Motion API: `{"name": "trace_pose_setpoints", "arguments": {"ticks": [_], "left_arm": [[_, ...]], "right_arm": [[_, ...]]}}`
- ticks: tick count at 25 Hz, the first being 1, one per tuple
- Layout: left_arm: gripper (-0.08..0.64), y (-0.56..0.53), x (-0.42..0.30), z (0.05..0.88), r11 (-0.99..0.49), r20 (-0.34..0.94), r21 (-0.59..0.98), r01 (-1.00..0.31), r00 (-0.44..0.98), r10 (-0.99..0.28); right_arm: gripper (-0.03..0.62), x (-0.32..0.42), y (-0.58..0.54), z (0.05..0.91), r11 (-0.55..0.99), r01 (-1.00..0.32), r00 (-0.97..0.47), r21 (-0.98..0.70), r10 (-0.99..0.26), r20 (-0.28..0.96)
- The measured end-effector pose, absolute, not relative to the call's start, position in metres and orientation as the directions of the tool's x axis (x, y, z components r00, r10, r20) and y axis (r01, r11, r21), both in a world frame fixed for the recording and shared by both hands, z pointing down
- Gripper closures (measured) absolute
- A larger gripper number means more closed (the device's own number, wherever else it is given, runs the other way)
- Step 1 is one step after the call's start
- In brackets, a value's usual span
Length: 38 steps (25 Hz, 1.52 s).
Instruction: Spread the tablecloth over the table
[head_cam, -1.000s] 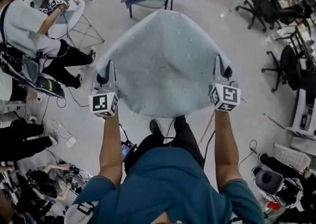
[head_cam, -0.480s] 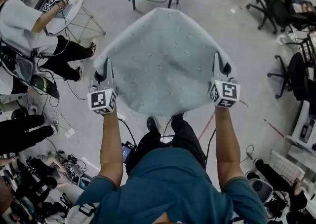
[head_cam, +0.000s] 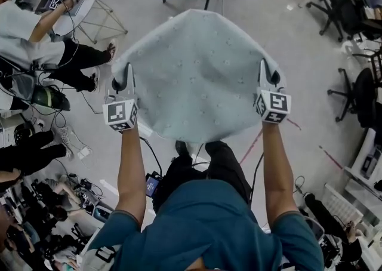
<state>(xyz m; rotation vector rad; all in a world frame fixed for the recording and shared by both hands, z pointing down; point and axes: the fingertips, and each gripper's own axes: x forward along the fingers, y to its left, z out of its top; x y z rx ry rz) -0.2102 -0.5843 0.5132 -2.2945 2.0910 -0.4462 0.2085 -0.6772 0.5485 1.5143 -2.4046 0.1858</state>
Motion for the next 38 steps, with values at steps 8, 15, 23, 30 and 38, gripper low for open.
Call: {"name": "trace_pose_setpoints", "arguments": {"ticks": [8, 15, 23, 30, 38], "left_arm": [[0.530, -0.616, -0.228, 0.552, -0.099, 0.273, -0.192, -0.976, 0.044, -0.961], [0.506, -0.618, -0.288, 0.619, 0.035, 0.385, -0.146, -0.989, -0.090, -0.919], [0.423, -0.606, -0.340, 0.710, 0.222, 0.521, 0.013, -0.975, -0.183, -0.834], [0.257, -0.571, -0.364, 0.727, 0.324, 0.557, -0.172, -0.930, -0.363, -0.747], [0.557, -0.577, -0.171, 0.740, -0.170, 0.505, 0.117, -0.979, 0.206, -0.838]], "right_arm": [[0.565, 0.229, -0.716, 0.617, 0.401, -0.916, -0.373, -0.015, -0.838, 0.398], [0.562, 0.241, -0.733, 0.673, 0.378, -0.924, -0.361, -0.056, -0.818, 0.448], [0.560, 0.250, -0.747, 0.752, 0.328, -0.943, -0.289, -0.052, -0.736, 0.612], [0.560, 0.251, -0.761, 0.782, 0.286, -0.947, -0.303, -0.146, -0.650, 0.697], [0.553, 0.247, -0.753, 0.763, 0.356, -0.874, -0.485, -0.329, -0.648, 0.587]]}}
